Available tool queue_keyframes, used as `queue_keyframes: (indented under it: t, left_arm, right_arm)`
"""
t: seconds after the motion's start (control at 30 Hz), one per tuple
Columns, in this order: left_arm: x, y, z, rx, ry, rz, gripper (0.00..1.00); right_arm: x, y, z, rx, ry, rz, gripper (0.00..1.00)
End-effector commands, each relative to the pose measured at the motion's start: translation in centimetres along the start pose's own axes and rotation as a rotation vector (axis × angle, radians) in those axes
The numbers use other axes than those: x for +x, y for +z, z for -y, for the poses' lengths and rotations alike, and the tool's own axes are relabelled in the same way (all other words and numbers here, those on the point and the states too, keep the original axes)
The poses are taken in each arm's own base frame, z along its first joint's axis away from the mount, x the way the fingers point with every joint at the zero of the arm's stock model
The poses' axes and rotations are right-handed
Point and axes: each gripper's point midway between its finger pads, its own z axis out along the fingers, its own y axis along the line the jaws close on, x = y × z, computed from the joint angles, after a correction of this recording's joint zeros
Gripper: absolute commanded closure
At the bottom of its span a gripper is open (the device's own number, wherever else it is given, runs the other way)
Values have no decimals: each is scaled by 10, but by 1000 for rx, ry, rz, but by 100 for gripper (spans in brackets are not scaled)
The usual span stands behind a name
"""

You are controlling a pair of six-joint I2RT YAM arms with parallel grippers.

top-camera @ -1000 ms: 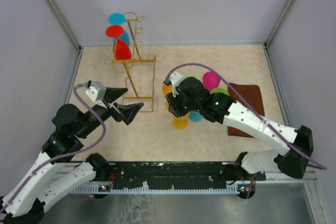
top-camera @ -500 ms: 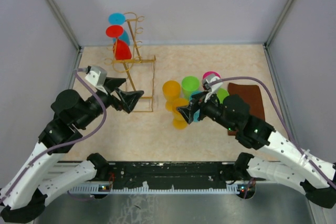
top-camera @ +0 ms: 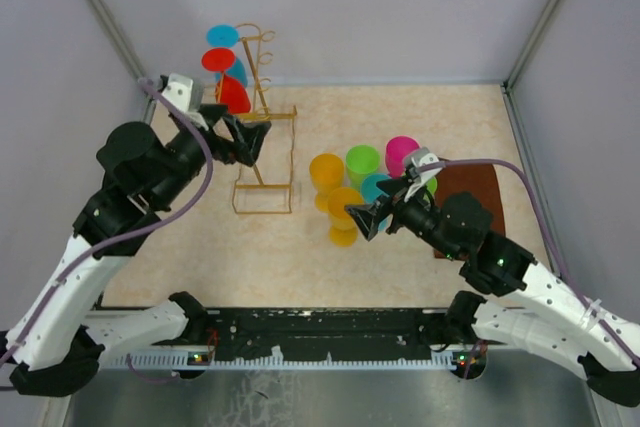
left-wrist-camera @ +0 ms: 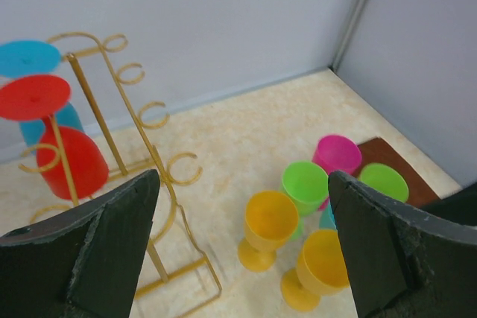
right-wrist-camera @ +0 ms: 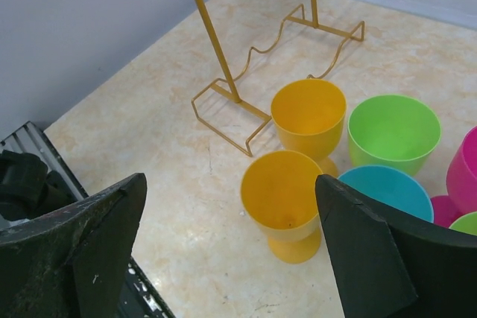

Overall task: Take the wine glass off the wine glass rack
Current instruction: Place the wine glass at the center of the board.

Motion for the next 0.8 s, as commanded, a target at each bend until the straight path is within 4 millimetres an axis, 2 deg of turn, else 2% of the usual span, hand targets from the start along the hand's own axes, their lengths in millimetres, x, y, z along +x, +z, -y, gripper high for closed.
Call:
queue_keyframes:
  t: [0.0, 0.07, 0.2, 0.3, 0.4, 0.57, 0.77]
  left_arm:
    - [-23, 18, -28, -114, 69, 1, 0]
    - [-32, 30, -46, -134, 55, 5, 0]
    - [-45, 43, -102, -207, -22, 41, 0]
    - [-49, 49, -125, -229, -66, 55, 0]
    - [-44, 54, -150, -276, -158, 54, 0]
    - [-30, 58, -180, -301, -248, 66, 0]
    - [-15, 69, -199, -216, -381, 77, 1]
  right_arm:
    - [-19, -4, -2, -9, 0, 76, 5]
    - [-18, -4, -3, -15, 2, 70, 4]
    - [-16, -7, -3, -14, 4, 51, 2]
    - [-16, -11, -3, -14, 5, 41, 1]
    - [-16, -15, 1, 5, 10, 45, 1]
    - [-15, -22, 10, 49, 26, 53, 1]
    - [-12, -25, 14, 73, 36, 39, 1]
